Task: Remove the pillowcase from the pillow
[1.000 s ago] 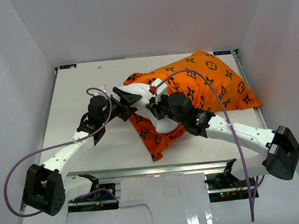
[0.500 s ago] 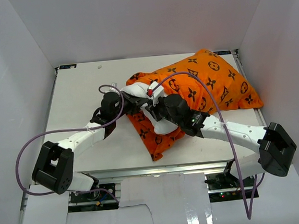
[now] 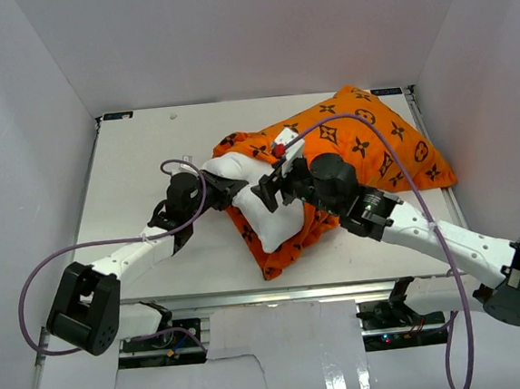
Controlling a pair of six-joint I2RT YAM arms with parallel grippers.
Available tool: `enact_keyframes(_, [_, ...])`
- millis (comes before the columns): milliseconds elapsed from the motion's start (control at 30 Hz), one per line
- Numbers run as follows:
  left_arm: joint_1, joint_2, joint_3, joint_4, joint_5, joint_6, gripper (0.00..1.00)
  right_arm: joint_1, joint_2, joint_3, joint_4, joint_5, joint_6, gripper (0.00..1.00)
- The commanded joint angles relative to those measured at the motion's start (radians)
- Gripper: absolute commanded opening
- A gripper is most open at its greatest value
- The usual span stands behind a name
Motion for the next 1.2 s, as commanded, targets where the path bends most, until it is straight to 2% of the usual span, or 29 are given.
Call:
enact_keyframes(0, [0.022,-0.084,0.05,-0.049,-0.04,0.063,0.0,-0.018,-0.041,0.086,-0.099,0.11,-0.034,0.81])
enact_keyframes(100, [0.031,-0.116,0.069,-0.091,-0.042,0.092,0.0,-0.07,-0.022,0.059,-0.107,0.227,-0.031,0.79])
enact_keyframes(200, [0.031,-0.139,0.099,-0.132,-0.057,0.13,0.0,-0.207,0.034,0.06,-0.106,0.048,-0.005,0.76])
enact_keyframes(333, [0.031,-0.154,0.125,-0.164,-0.071,0.144,0.0,-0.212,0.12,0.059,-0.106,0.034,-0.014,0.72])
enact_keyframes(400, [0.03,-0.15,0.148,-0.197,-0.088,0.161,0.0,-0.212,0.136,0.016,-0.065,0.035,-0.004,0.64])
enact_keyframes(433, [0.031,-0.147,0.16,-0.204,-0.095,0.169,0.0,-0.214,0.14,0.002,-0.049,0.04,-0.001,0.58])
enact_keyframes(467, [0.036,-0.142,0.189,-0.214,-0.092,0.187,0.0,-0.22,0.155,-0.007,-0.035,0.047,0.001,0.44])
enact_keyframes(500, [0.04,-0.136,0.209,-0.236,-0.086,0.198,0.0,-0.247,0.171,-0.009,-0.028,0.05,0.001,0.35])
enact_keyframes(533, [0.045,-0.127,0.229,-0.25,-0.073,0.209,0.0,-0.267,0.186,0.009,-0.031,0.055,0.013,0.08])
enact_keyframes(667, [0.08,-0.162,0.319,-0.359,-0.031,0.302,0.0,-0.431,0.287,0.086,-0.034,0.031,0.076,0.08])
enact_keyframes(700, [0.086,-0.183,0.32,-0.388,-0.036,0.316,0.0,-0.502,0.303,0.101,-0.035,-0.003,0.088,0.08])
enact_keyframes(800, [0.115,-0.263,0.332,-0.439,-0.046,0.353,0.0,-0.606,0.343,0.14,-0.031,-0.055,0.145,0.08])
enact_keyframes(967, [0.163,-0.286,0.407,-0.467,0.075,0.361,0.0,-0.633,0.413,0.175,-0.026,-0.046,0.18,0.08])
enact_keyframes(1167, [0.175,-0.318,0.494,-0.568,-0.037,0.417,0.0,-0.705,0.447,0.174,-0.026,-0.046,0.202,0.08])
